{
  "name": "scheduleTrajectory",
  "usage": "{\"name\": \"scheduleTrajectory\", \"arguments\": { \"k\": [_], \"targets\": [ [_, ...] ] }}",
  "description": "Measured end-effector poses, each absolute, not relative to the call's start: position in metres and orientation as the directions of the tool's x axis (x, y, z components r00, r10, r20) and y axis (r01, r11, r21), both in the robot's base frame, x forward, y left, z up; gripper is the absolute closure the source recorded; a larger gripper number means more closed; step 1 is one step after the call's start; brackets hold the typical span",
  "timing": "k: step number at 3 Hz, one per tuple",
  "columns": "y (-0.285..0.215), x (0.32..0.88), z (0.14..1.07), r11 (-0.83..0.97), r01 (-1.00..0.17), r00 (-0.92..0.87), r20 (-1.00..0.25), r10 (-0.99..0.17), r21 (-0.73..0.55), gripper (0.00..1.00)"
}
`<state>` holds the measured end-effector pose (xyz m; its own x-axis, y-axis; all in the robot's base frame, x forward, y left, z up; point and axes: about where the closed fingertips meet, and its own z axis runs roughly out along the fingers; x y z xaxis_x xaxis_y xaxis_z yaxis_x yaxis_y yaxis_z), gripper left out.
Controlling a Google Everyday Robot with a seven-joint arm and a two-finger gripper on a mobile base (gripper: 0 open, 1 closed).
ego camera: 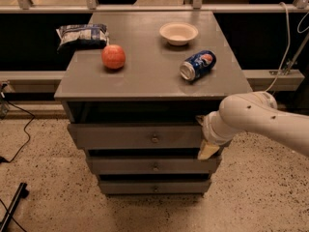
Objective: Open top drawer
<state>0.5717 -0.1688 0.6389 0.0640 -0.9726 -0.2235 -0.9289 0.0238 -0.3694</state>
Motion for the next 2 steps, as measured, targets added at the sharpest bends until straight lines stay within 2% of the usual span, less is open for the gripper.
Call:
{"name": "scheduleTrajectory", "arguments": {
  "k": [2],
  "targets": [
    [-0.167, 0.513, 0.653, 0.03, -0.943, 0.049, -0.229, -0.972, -0.332, 0.25]
  ]
}}
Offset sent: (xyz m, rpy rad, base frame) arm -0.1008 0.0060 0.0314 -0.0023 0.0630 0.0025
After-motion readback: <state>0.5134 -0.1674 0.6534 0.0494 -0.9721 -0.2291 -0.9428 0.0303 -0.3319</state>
